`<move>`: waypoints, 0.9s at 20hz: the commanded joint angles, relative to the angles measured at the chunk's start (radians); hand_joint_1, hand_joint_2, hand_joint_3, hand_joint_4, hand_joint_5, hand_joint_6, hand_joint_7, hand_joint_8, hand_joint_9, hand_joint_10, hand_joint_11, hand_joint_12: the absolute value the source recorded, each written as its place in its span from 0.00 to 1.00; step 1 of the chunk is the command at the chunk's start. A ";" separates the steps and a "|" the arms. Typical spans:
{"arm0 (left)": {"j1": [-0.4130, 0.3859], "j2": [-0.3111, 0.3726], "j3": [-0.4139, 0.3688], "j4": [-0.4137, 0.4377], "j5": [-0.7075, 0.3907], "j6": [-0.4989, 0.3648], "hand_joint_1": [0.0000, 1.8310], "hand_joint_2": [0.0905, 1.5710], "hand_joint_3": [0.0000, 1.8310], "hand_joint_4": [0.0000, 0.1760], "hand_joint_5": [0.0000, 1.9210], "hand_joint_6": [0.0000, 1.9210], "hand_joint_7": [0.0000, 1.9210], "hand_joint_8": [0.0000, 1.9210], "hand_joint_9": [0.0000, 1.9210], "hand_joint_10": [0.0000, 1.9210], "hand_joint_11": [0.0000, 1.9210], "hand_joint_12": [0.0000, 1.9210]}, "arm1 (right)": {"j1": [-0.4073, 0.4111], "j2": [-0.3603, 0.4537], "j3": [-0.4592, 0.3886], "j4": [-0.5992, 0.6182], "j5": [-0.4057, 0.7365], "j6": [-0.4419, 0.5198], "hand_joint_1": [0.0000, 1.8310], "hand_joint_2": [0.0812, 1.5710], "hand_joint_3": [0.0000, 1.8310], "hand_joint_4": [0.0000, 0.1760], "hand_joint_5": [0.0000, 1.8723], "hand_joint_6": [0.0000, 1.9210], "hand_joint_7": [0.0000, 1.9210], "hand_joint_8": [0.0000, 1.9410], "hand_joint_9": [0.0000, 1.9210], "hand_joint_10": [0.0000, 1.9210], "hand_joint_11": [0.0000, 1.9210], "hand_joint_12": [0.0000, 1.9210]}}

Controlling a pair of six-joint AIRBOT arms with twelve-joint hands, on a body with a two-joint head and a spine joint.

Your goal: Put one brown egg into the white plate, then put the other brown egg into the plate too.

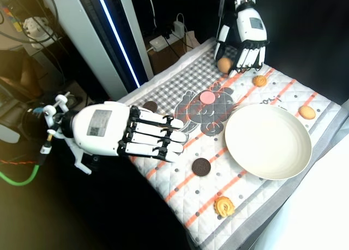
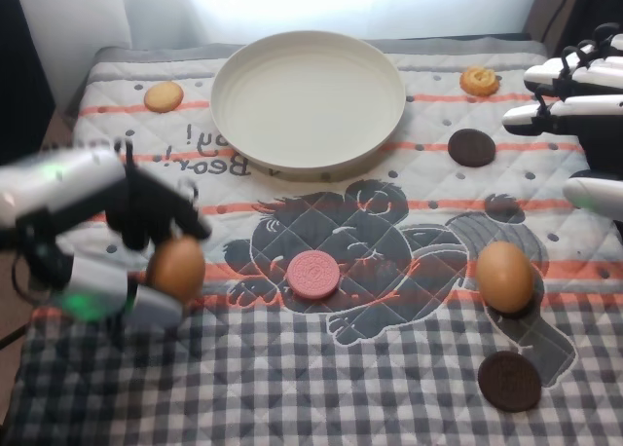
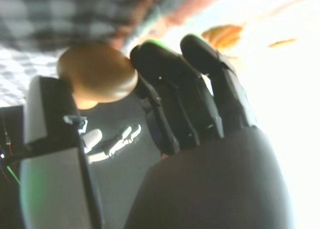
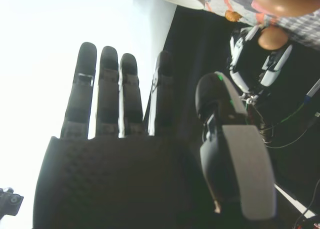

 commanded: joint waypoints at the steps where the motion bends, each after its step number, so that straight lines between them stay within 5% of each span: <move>1: -0.019 -0.003 0.007 0.001 -0.133 -0.005 0.69 0.68 0.00 0.00 0.58 0.27 0.51 0.63 0.40 0.59 0.22 0.75 | 0.009 0.000 0.007 0.034 0.117 0.003 0.15 0.87 0.00 0.68 0.24 0.00 0.15 0.00 0.15 0.00 0.05 0.32; 5: -0.119 -0.064 0.077 0.000 -0.163 -0.005 0.69 0.66 0.00 0.00 0.63 0.19 0.53 0.60 0.42 0.57 0.24 0.75 | 0.009 -0.003 0.011 0.034 0.117 0.003 0.16 0.87 0.00 0.68 0.24 0.00 0.15 0.00 0.15 0.00 0.06 0.32; 11: -0.369 -0.307 0.364 -0.012 0.035 -0.005 0.68 0.68 0.00 0.00 0.56 0.33 0.52 0.61 0.46 0.49 0.20 0.80 | 0.017 -0.022 0.032 0.023 0.117 0.003 0.17 0.87 0.00 0.74 0.23 0.00 0.15 0.00 0.15 0.00 0.06 0.31; 13: -0.399 -0.364 0.444 -0.031 0.088 -0.005 0.68 0.69 0.00 0.00 0.53 0.38 0.51 0.61 0.44 0.48 0.19 0.76 | 0.024 -0.029 0.037 0.018 0.117 0.003 0.16 0.87 0.00 0.77 0.23 0.00 0.15 0.00 0.15 0.00 0.06 0.30; 15: -0.419 -0.427 0.532 -0.063 0.145 -0.005 0.67 0.70 0.00 0.00 0.52 0.41 0.50 0.61 0.48 0.35 0.19 0.70 | 0.037 -0.041 0.046 0.006 0.117 0.003 0.17 0.87 0.00 0.74 0.24 0.00 0.15 0.00 0.15 0.00 0.06 0.30; 17: -0.422 -0.469 0.590 -0.090 0.185 -0.003 0.68 0.70 0.00 0.00 0.53 0.36 0.48 0.68 0.43 0.45 0.18 0.76 | 0.051 -0.048 0.050 -0.007 0.117 0.003 0.16 0.87 0.00 0.74 0.23 0.00 0.15 0.00 0.15 0.00 0.07 0.30; 18: -0.419 -0.491 0.614 -0.104 0.203 -0.003 0.59 0.69 0.00 0.28 0.51 0.47 0.40 0.50 0.38 0.52 0.15 0.78 | 0.057 -0.053 0.052 -0.015 0.114 0.003 0.16 0.88 0.00 0.73 0.23 0.00 0.15 0.00 0.15 0.00 0.07 0.30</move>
